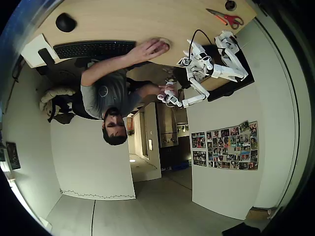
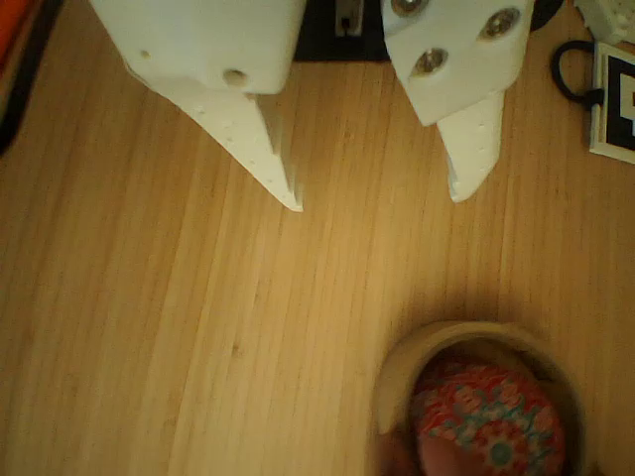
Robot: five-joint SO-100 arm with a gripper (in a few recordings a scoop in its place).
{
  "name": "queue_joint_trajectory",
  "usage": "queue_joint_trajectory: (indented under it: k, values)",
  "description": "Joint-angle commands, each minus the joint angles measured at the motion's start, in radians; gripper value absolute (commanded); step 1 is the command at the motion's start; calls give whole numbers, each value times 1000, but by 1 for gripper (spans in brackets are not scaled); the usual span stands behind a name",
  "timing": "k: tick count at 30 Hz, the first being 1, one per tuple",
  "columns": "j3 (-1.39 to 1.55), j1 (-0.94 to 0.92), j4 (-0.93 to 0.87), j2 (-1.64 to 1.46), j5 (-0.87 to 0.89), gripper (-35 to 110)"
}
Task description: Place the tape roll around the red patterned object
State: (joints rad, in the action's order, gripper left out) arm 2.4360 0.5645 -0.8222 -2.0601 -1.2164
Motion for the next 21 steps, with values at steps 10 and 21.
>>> queue_joint_trajectory:
  k: [10, 21]
  values:
    - [35, 2, 3, -69, -6, 37]
    - [-368, -94, -232, 100, -147, 37]
